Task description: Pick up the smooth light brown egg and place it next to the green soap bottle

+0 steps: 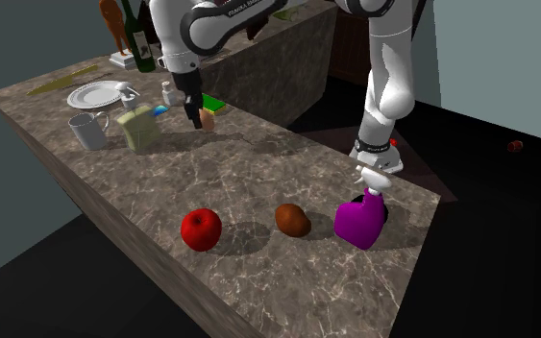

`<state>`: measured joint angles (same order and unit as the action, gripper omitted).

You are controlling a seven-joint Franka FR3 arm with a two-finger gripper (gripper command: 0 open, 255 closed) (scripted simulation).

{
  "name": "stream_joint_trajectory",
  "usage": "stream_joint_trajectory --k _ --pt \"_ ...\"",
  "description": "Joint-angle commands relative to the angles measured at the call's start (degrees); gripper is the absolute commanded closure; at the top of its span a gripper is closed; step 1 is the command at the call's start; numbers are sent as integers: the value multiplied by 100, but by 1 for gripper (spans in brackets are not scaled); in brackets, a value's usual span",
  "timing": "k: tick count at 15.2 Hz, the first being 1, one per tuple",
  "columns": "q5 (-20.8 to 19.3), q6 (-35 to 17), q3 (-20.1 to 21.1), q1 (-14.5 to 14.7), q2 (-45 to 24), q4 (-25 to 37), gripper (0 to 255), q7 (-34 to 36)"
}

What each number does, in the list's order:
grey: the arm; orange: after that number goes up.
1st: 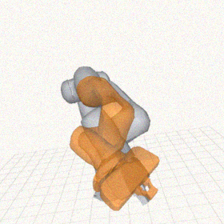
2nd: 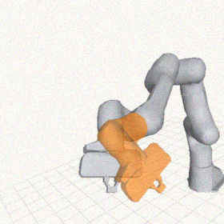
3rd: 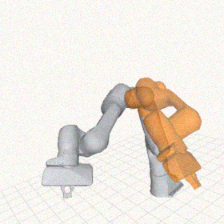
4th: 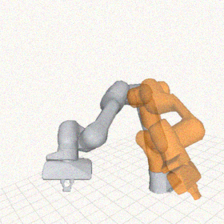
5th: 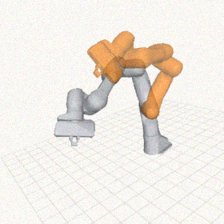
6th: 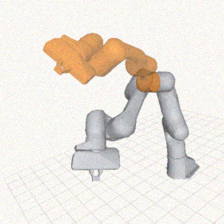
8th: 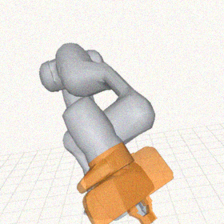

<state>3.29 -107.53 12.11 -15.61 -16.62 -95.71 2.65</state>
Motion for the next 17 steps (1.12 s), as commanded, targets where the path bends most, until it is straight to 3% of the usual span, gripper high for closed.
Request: stream_joint_trajectory --k 1,17 --pt "-5 -145 -1 4 -38 -104 255 -7" --pt "-68 -1218 -32 33 -487 -736 255 -54"
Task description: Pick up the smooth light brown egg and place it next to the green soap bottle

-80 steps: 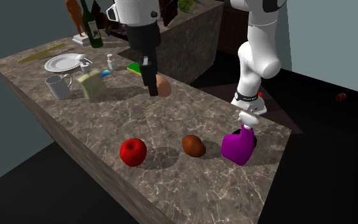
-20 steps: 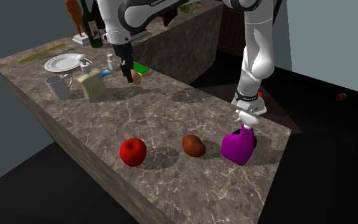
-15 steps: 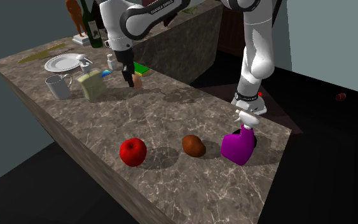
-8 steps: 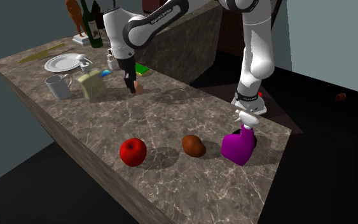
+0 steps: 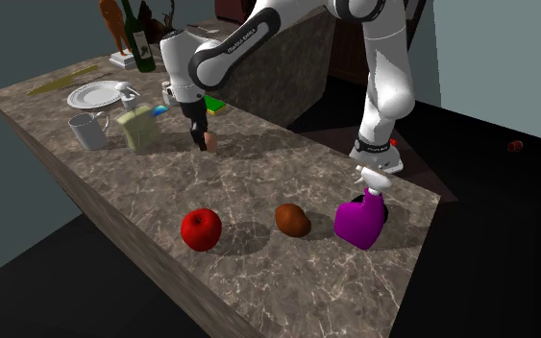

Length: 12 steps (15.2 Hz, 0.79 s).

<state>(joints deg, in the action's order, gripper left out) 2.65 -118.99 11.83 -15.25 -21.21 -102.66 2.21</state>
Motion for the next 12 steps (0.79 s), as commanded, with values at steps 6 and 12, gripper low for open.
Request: stream_joint_trajectory --k 6,12 --pt "-10 -140 -8 0 -68 -68 255 -12" --pt "-11 -155 -8 1 -80 -72 0 -12"
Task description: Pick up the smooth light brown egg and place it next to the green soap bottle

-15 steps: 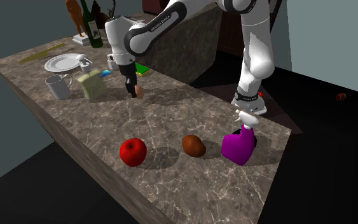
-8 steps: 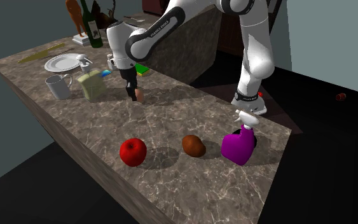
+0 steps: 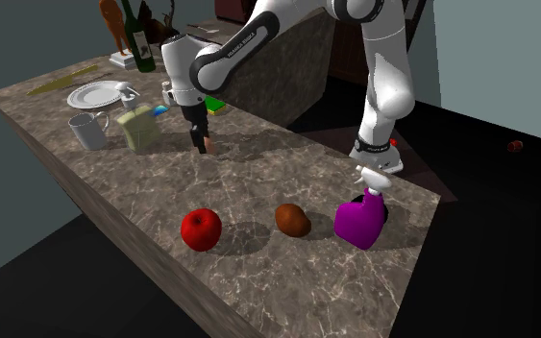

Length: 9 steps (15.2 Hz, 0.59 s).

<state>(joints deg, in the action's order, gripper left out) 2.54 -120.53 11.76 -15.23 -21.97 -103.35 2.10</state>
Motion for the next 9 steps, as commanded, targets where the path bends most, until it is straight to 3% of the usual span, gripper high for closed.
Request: stream_joint_trajectory --k 1,3,7,9 --pt "-1 0 0 1 -3 -3 0 1" --pt "1 14 0 -2 8 0 0 -1" --pt "33 668 2 -50 245 417 0 -21" --pt "33 668 2 -50 246 416 0 -21"
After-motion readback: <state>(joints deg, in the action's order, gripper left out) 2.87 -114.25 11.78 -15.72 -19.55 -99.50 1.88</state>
